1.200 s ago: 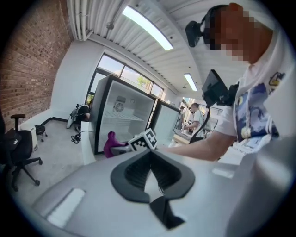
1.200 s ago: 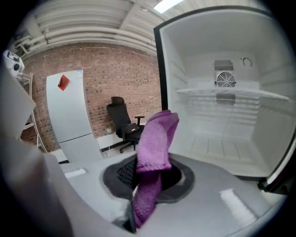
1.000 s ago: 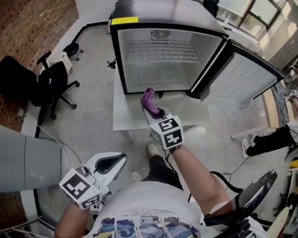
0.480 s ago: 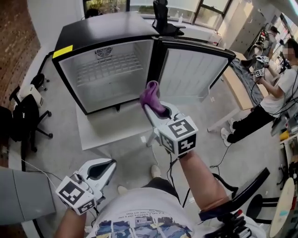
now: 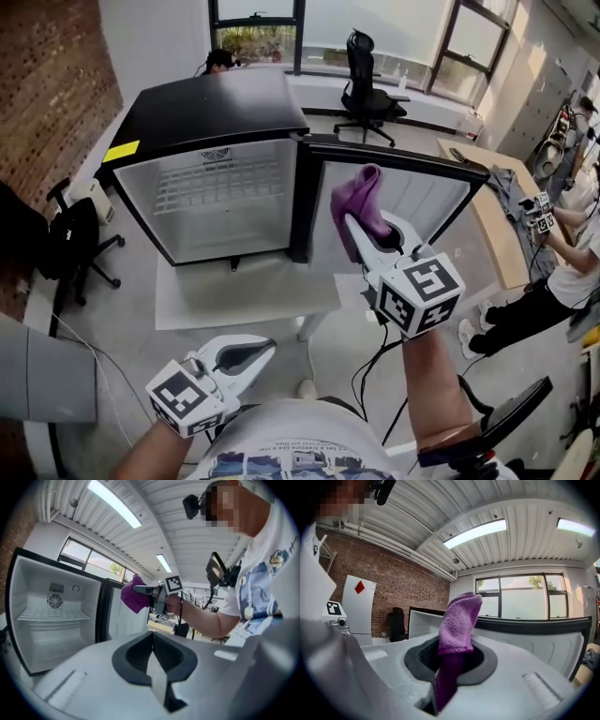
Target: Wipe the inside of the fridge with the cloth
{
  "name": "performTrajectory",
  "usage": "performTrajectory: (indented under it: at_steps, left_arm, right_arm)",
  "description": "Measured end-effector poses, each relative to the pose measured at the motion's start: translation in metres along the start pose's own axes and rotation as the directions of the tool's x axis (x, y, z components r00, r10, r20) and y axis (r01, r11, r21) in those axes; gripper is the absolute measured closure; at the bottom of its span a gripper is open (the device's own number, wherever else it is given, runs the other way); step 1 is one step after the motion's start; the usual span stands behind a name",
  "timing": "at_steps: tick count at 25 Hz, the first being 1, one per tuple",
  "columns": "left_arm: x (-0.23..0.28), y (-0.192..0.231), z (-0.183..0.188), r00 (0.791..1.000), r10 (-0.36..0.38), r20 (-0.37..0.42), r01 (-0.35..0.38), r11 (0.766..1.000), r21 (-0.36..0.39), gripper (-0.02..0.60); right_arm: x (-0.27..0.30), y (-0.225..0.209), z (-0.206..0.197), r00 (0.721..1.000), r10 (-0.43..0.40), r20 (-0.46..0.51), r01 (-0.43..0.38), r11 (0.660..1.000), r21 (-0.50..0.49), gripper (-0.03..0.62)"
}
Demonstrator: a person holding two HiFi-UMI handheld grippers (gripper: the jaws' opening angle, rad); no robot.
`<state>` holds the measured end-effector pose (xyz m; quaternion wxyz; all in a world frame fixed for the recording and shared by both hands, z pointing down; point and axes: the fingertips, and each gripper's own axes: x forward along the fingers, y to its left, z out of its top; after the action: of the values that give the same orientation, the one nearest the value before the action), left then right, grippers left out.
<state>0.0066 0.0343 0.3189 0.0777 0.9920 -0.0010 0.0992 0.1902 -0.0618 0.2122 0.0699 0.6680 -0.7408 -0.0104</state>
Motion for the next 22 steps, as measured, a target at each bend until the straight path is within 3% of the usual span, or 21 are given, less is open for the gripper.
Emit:
performTrajectory:
  at_steps: [4, 8, 16, 22]
  left_arm:
    - [0.035, -0.007, -0.003, 0.999, 0.034, 0.035, -0.033, 0.999, -0.032, 0.575]
    - [0.056, -0.018, -0.008, 0.999, 0.034, 0.016, -0.033, 0.998, -0.062, 0.575]
    - [0.079, -0.019, -0.003, 0.999, 0.023, -0.037, -0.025, 0.999, -0.048, 0.575]
    - [0.084, -0.018, -0.006, 0.997, 0.008, -0.071, -0.01, 0.999, -0.037, 0.575]
  right_arm:
    - [0.016, -0.018, 0.004, 0.997, 0.076, 0.012, -0.075, 0.996, -0.039, 0.54]
    - [0.038, -0.029, 0.005, 0.993, 0.117, 0.02, -0.116, 0.992, -0.05, 0.54]
    - [0.055, -0.05, -0.001, 0.993, 0.111, 0.046, -0.11, 0.994, -0.023, 0.54]
    - [0.044, -0.073, -0.005, 0.998, 0.048, 0.044, -0.047, 0.998, -0.034, 0.54]
